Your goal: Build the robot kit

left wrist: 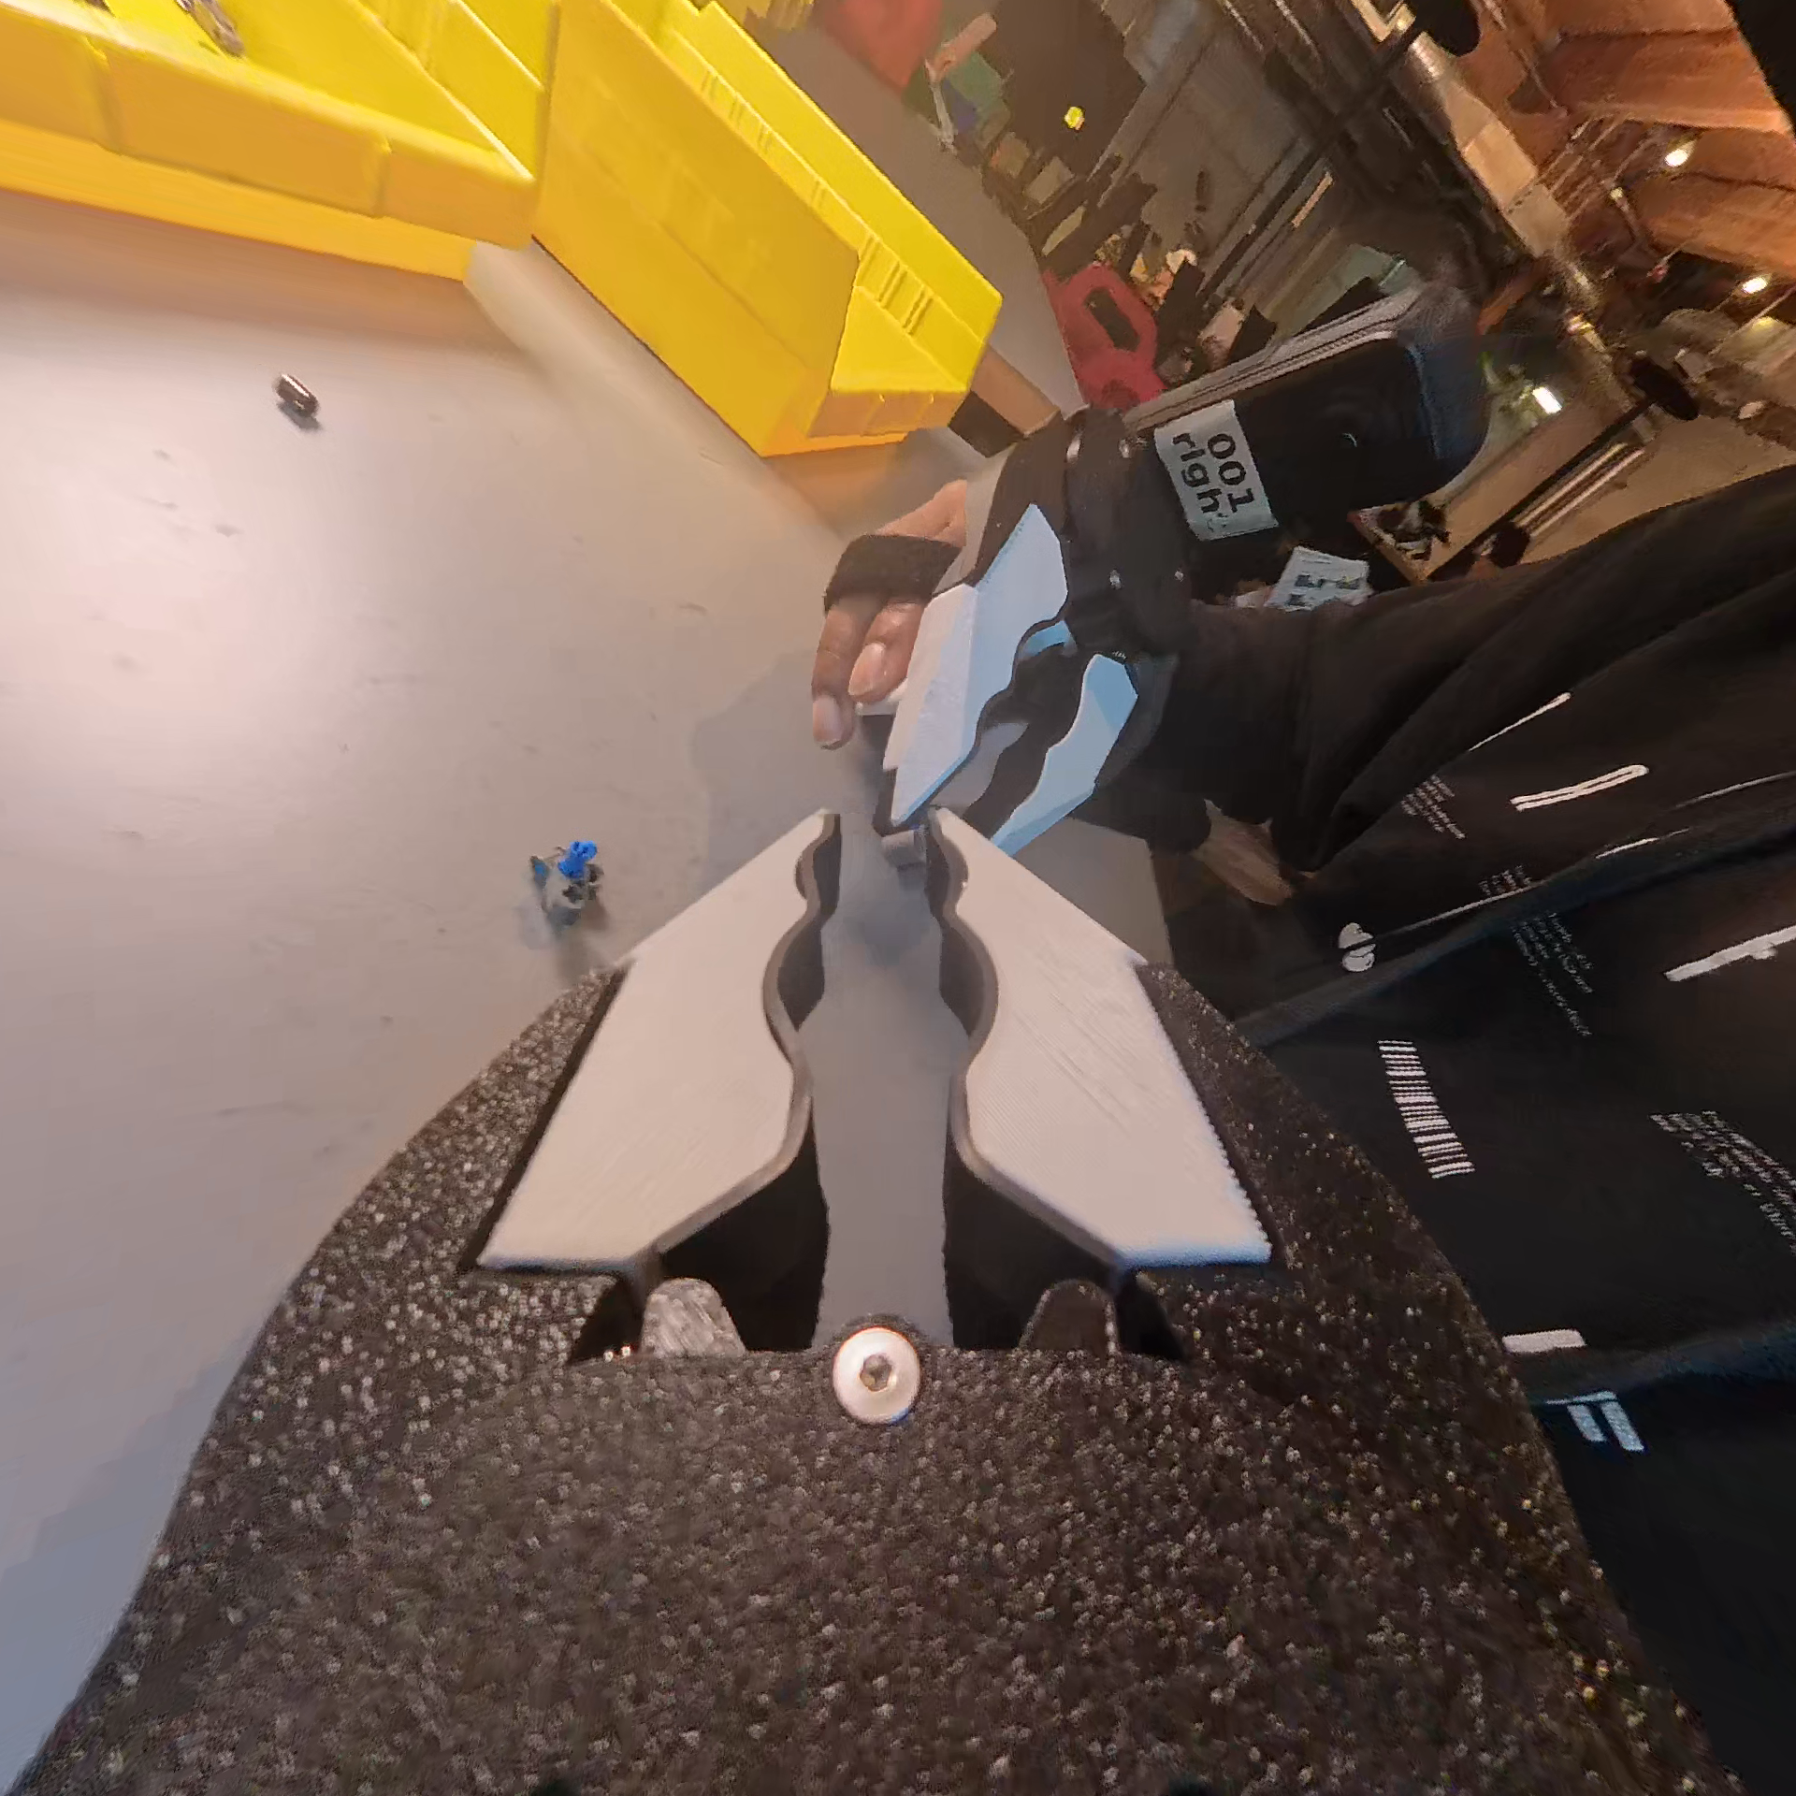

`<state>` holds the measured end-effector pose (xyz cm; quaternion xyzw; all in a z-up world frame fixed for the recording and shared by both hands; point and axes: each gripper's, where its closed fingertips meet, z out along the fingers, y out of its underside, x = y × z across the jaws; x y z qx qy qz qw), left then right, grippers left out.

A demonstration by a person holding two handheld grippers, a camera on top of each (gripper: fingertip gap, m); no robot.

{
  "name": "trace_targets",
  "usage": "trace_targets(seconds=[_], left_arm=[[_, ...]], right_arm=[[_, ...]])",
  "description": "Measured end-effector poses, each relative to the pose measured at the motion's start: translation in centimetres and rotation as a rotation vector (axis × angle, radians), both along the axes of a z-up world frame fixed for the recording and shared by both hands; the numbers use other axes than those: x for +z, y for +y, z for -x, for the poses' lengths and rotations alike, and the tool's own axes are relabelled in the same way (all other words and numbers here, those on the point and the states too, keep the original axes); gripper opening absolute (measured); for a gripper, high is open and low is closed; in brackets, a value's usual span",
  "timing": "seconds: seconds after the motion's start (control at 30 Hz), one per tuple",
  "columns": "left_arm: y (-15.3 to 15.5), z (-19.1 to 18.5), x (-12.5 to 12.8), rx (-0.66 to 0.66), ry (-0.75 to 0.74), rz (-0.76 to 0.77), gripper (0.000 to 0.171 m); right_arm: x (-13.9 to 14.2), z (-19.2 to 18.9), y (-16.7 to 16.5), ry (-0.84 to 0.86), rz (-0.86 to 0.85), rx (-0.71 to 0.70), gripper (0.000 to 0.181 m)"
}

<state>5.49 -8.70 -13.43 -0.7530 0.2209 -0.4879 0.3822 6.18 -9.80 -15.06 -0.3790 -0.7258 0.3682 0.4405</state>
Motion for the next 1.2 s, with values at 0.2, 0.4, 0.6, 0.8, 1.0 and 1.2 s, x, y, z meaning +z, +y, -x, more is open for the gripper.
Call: trace_targets(seconds=[0.2, 0.4, 0.6, 0.8, 1.0, 1.2], left_arm=[[1.0, 3.7, -0.9, 0.078, 0.271, -0.169, 0.028], [-0.5, 4.2, -3.9, -0.018, 0.448, -0.167, 0.038], [-1.9, 3.1, -6.8, -0.127, 0.588, -0.159, 0.043], [-2.1, 3.2, -7.8, -0.153, 0.665, -0.186, 0.036], [-2.0, 3.1, -7.9, -0.158, 0.703, -0.231, 0.021], [-1.9, 2.8, -8.0, -0.161, 0.717, -0.257, 0.007]], right_arm=[[-0.8, -0.1, 0.9, -0.035, 0.01, -0.038, 0.017], [-2.3, -0.1, 1.2, -0.117, 0.023, -0.053, 0.017], [-4.2, -0.5, 1.4, -0.245, 0.024, -0.057, 0.016], [-6.0, -0.9, 1.8, -0.389, 0.027, -0.056, 0.016], [-6.1, -0.9, 1.9, -0.47, 0.099, -0.007, 0.016], [-6.2, -0.9, 1.9, -0.517, 0.118, 0.03, 0.017]])
